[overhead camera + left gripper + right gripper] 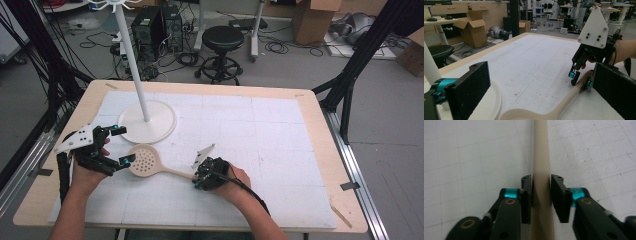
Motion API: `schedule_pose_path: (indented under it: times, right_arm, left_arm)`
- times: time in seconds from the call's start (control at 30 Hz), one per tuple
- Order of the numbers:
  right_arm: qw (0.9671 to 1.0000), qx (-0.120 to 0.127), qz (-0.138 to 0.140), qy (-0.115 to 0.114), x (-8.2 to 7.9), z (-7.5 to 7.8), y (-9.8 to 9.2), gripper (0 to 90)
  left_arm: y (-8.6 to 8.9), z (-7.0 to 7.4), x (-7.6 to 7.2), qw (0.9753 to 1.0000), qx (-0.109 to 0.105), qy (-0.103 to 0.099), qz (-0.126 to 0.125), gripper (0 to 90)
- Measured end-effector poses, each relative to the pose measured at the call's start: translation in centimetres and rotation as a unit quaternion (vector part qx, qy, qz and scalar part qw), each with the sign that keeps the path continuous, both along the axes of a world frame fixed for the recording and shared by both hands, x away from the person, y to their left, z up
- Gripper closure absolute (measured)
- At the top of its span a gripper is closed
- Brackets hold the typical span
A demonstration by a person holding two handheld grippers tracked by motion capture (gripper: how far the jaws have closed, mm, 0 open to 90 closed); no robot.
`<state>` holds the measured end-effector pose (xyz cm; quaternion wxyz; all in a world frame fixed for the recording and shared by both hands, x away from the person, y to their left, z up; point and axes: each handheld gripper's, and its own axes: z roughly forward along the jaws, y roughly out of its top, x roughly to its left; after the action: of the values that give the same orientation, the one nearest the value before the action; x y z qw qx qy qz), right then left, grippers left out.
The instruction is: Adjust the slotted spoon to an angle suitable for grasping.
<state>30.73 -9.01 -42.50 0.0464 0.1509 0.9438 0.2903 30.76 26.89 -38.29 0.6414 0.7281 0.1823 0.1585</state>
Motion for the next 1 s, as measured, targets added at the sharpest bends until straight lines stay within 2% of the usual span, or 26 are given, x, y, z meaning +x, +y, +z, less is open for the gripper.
schedule_pose_path:
  times: [0.1,0.13,0.17,0.2,0.3,0.37,0.43,0.47,0.63,0.67,0.8,0.83,0.93,1.0]
  right_arm:
    - [0.9998,0.012,-0.019,-0.001,-0.5,0.5,-1.9,57.9]
    - [0.9998,0.012,-0.019,-0.001,-0.5,0.5,-1.9,57.9]
    - [0.9993,0.018,-0.033,0.000,-0.9,0.7,-3.6,56.2]
    - [0.9993,0.018,-0.033,0.000,-0.9,0.7,-3.6,56.2]
    - [0.9984,0.032,-0.045,0.010,-2.2,0.5,-6.6,55.0]
    - [0.9983,0.033,-0.047,0.013,-2.5,0.3,-7.0,55.6]
    - [0.9985,0.026,-0.045,0.016,-2.9,-0.1,-7.6,60.0]
    - [0.9991,0.019,-0.038,0.008,-3.0,-0.3,-7.7,66.6]
    - [1.0000,0.006,0.003,-0.001,-2.6,-0.1,-6.8,67.3]
    - [1.0000,0.006,0.003,-0.001,-2.6,-0.1,-6.8,67.3]
    - [0.9994,0.001,0.035,-0.005,-2.1,0.0,-4.7,67.2]
    - [0.9984,-0.003,0.056,-0.008,-1.9,0.1,-3.3,67.1]
    - [0.9981,-0.007,0.060,-0.010,-1.7,0.1,-2.5,67.1]
    - [0.9984,-0.001,0.055,-0.010,-1.2,0.0,-2.3,65.9]
  left_arm:
    - [-0.1,-0.1,0.0,1.0000,0.003,0.002,0.000,2.3]
    - [-0.1,-0.1,0.0,1.0000,0.003,0.002,0.000,2.3]
    - [-0.1,-0.1,0.0,1.0000,0.003,0.002,-0.001,2.3]
    - [-0.1,-0.1,0.0,1.0000,0.004,0.002,-0.002,2.3]
    - [-0.2,-0.1,0.0,1.0000,0.007,0.004,-0.002,2.3]
    - [-0.2,-0.1,0.0,1.0000,0.006,0.003,-0.002,2.3]
    - [-0.2,-0.1,0.0,1.0000,0.007,0.003,-0.001,2.3]
    - [-0.2,-0.1,-0.1,1.0000,0.006,0.003,-0.001,2.3]
    - [-0.3,0.0,-0.1,1.0000,0.007,0.001,-0.001,2.3]
    - [-0.2,0.0,-0.1,1.0000,0.006,0.001,-0.001,2.3]
    - [-0.3,0.1,-0.1,1.0000,0.009,-0.001,-0.002,2.3]
    - [-0.3,0.1,-0.1,1.0000,0.008,-0.001,-0.002,2.3]
    - [-0.2,0.1,-0.1,1.0000,0.007,0.001,-0.002,2.3]
    - [-0.3,0.1,-0.1,1.0000,0.009,0.002,-0.002,2.3]
